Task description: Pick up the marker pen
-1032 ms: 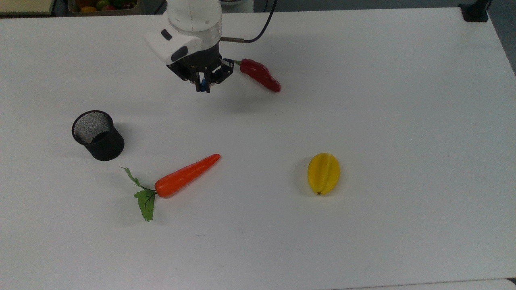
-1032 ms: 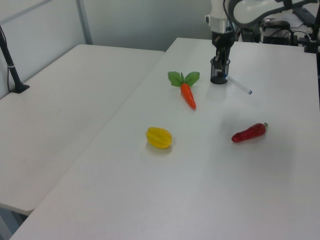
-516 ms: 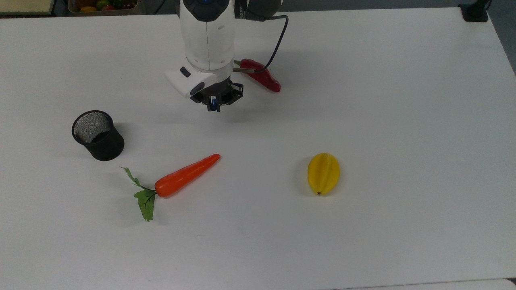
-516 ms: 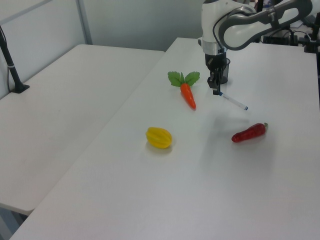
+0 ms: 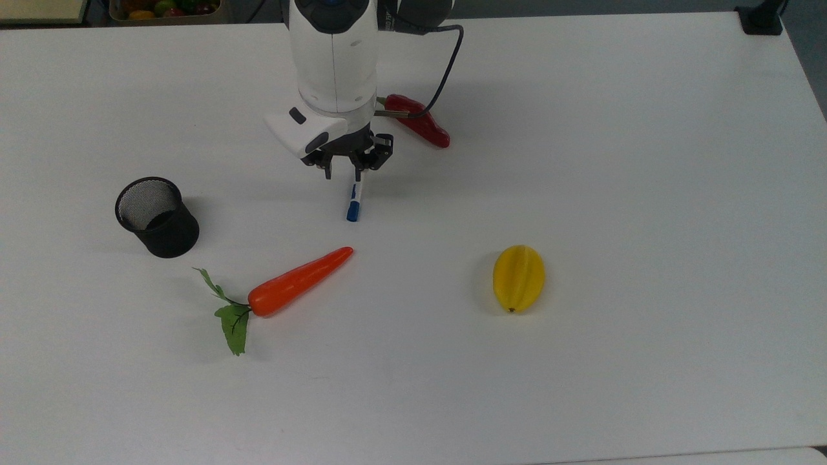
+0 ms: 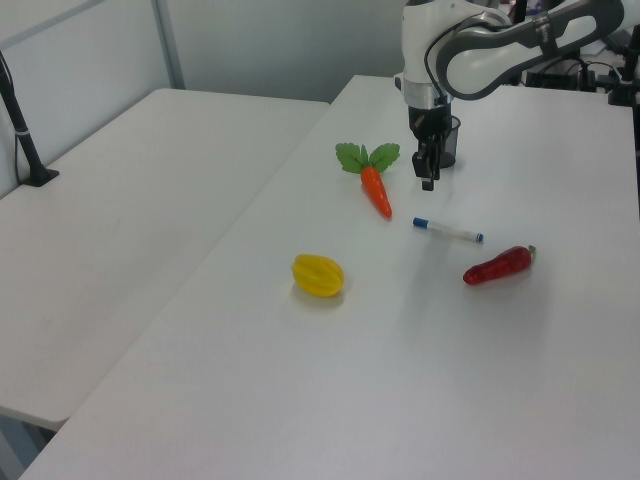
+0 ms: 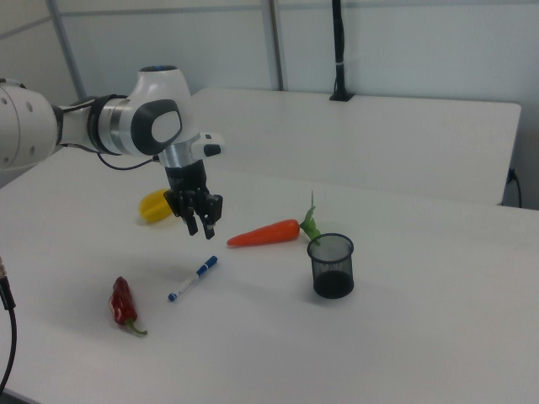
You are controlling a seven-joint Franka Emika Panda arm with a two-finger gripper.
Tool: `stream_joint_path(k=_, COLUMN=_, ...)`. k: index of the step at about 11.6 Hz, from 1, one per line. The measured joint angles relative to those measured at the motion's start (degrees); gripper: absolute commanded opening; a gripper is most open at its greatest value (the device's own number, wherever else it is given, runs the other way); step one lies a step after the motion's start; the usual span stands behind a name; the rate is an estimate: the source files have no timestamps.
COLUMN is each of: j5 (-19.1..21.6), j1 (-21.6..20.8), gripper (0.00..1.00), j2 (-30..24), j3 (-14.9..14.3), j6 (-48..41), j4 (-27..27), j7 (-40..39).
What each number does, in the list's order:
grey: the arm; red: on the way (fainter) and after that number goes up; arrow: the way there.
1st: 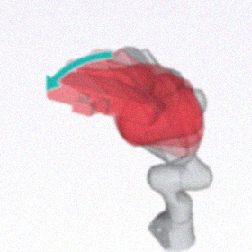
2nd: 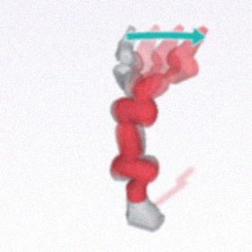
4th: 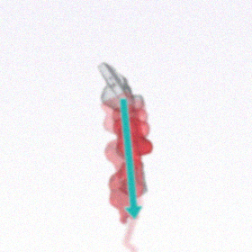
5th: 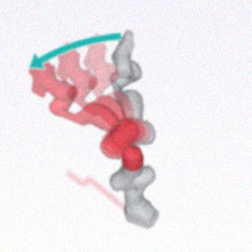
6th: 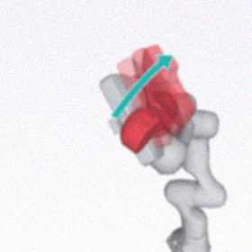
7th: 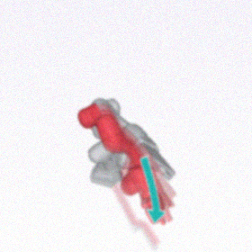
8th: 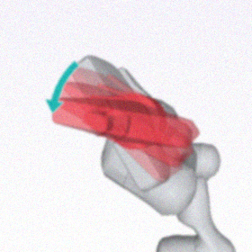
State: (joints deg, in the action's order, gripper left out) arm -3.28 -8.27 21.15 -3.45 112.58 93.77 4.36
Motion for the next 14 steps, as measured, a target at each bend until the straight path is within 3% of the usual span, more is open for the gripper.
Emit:
stream_joint_path(k=4, j5=-0.07, j1=0.00, gripper=1.00, j2=-1.31, j3=0.00, j6=-0.40, j4=-0.65, j7=0.70)
stream_joint_path(k=14, j5=-0.56, j1=0.30, gripper=1.00, j2=-16.82, j3=-0.12, j6=-15.99, j4=-0.69, j7=-3.02)
